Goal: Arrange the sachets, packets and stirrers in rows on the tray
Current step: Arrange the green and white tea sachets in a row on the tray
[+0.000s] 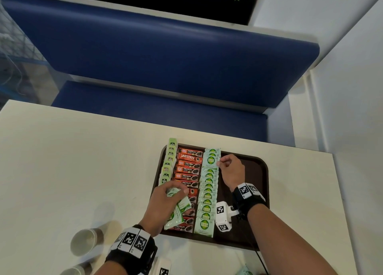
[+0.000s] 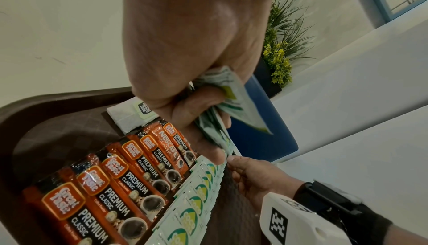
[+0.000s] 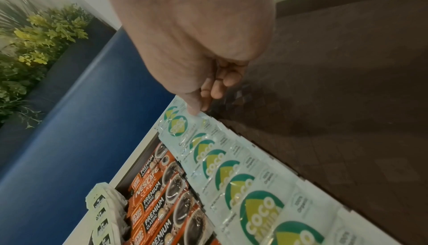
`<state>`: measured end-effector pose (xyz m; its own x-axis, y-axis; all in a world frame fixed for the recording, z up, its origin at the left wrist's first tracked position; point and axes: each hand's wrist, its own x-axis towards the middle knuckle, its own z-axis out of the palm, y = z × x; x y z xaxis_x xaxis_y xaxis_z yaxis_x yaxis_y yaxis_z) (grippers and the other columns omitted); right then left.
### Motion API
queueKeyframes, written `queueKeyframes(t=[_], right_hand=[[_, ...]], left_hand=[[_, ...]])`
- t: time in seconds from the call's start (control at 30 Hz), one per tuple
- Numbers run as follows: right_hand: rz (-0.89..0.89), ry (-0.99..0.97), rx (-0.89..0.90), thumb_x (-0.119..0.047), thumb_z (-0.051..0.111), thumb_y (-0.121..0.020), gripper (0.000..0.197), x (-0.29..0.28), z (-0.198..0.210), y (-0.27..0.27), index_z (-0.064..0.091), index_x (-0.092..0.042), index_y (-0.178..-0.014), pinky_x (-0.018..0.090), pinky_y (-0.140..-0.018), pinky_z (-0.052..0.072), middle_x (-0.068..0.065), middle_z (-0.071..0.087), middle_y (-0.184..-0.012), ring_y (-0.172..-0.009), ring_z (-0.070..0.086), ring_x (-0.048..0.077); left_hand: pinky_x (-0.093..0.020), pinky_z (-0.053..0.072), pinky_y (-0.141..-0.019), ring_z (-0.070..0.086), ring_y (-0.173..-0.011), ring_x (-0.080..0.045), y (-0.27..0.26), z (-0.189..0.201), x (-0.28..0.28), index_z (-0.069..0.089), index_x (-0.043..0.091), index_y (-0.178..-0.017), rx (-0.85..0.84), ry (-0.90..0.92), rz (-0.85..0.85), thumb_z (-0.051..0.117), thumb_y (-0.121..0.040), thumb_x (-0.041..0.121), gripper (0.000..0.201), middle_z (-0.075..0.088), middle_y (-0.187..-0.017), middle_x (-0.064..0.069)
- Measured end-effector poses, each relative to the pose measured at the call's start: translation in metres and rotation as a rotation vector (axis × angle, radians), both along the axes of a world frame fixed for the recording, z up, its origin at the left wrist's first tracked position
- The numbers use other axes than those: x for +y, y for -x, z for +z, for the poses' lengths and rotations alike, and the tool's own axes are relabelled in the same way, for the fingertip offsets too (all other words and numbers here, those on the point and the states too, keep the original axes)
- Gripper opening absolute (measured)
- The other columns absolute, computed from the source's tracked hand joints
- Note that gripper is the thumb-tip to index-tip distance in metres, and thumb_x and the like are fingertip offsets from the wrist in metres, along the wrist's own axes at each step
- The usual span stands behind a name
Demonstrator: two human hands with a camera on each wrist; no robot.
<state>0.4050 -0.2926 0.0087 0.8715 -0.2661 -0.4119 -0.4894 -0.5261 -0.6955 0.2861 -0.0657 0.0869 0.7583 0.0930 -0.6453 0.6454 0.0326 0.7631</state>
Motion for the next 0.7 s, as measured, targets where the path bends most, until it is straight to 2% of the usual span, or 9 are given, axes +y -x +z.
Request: queueKeyframes(t=[0.07,0.23,0.3,0.37,0.43,0.5,0.57,0.63,0.7], right_hand=[[-0.005,-0.007,0.002,-0.016,0.077,-0.095,0.010,0.000,0.001,0.001,0.069,-0.014,-0.099,0.012,-0.063,0.043,-0.003,0.073,-0.092,-0.079,0.066,0.006],[-0.090,-0.011,-0.024,-0.018,0.076,-0.096,0.011,0.002,0.018,0.003,0.069,-0.013,-0.104,0.011,-0.064,0.040,-0.005,0.070,-0.090,-0.090,0.070,0.017],[-0.101,-0.046,-0.045,-0.021,0.074,-0.097,0.012,0.007,0.037,0.010,0.069,-0.014,-0.106,0.010,-0.063,0.041,-0.005,0.070,-0.094,-0.093,0.069,0.016],[-0.021,-0.149,-0.038,-0.030,0.075,-0.097,0.015,0.015,0.061,0.023,0.069,-0.018,-0.104,0.010,-0.066,0.045,-0.006,0.070,-0.097,-0.093,0.068,0.012],[0.151,-0.303,0.026,-0.045,0.076,-0.093,0.025,0.025,0.088,0.039,0.069,-0.024,-0.104,0.016,-0.076,0.050,-0.006,0.072,-0.101,-0.094,0.069,0.011],[0.295,-0.427,0.116,-0.052,0.080,-0.087,0.034,0.036,0.110,0.055,0.070,-0.025,-0.106,0.021,-0.076,0.056,-0.004,0.074,-0.103,-0.092,0.073,0.014],[0.314,-0.498,0.146,-0.040,0.088,-0.084,0.036,0.042,0.120,0.064,0.071,-0.019,-0.107,0.024,-0.070,0.059,0.005,0.074,-0.103,-0.086,0.076,0.021],[0.257,-0.540,0.156,-0.024,0.090,-0.084,0.033,0.042,0.120,0.065,0.070,-0.011,-0.107,0.031,-0.069,0.062,0.015,0.074,-0.103,-0.080,0.078,0.030],[0.200,-0.583,0.178,-0.014,0.087,-0.086,0.028,0.038,0.118,0.062,0.071,-0.006,-0.107,0.035,-0.073,0.064,0.021,0.074,-0.104,-0.077,0.077,0.033]], left_hand=[[-0.047,0.068,-0.080,0.081,-0.087,-0.028,-0.001,0.001,0.000,0.081,0.017,-0.093,0.003,0.012,0.010,0.081,-0.096,0.017,0.003,0.082,-0.104,-0.005],[-0.043,0.068,-0.074,0.081,-0.083,-0.031,-0.003,0.002,-0.002,0.080,0.012,-0.098,0.009,0.034,0.050,0.080,-0.097,0.019,0.006,0.081,-0.102,-0.009],[-0.052,0.068,-0.079,0.081,-0.085,-0.037,-0.005,0.002,-0.003,0.079,0.013,-0.097,0.006,0.046,0.068,0.080,-0.097,0.022,0.009,0.081,-0.100,-0.011],[-0.059,0.066,-0.085,0.081,-0.089,-0.038,-0.010,0.001,-0.006,0.079,0.015,-0.097,-0.012,0.064,0.083,0.081,-0.096,0.026,0.011,0.081,-0.101,-0.007],[-0.049,0.066,-0.085,0.080,-0.095,-0.028,-0.016,0.004,-0.011,0.079,0.017,-0.097,-0.056,0.054,0.108,0.081,-0.096,0.029,0.012,0.082,-0.101,-0.003],[-0.030,0.054,-0.095,0.073,-0.106,-0.006,-0.022,0.008,-0.016,0.079,0.023,-0.096,-0.138,-0.062,0.069,0.079,-0.096,0.033,0.010,0.081,-0.102,0.009],[-0.029,0.046,-0.102,0.069,-0.105,0.005,-0.027,0.014,-0.022,0.079,0.025,-0.097,-0.183,-0.094,0.042,0.077,-0.098,0.036,0.012,0.081,-0.100,0.013],[-0.031,0.048,-0.102,0.071,-0.103,0.000,-0.030,0.017,-0.025,0.080,0.022,-0.097,-0.207,-0.059,0.050,0.075,-0.098,0.043,0.021,0.081,-0.099,0.010],[-0.029,0.050,-0.098,0.072,-0.103,-0.004,-0.030,0.020,-0.025,0.080,0.020,-0.097,-0.228,-0.033,0.052,0.074,-0.097,0.046,0.027,0.081,-0.100,0.007]])
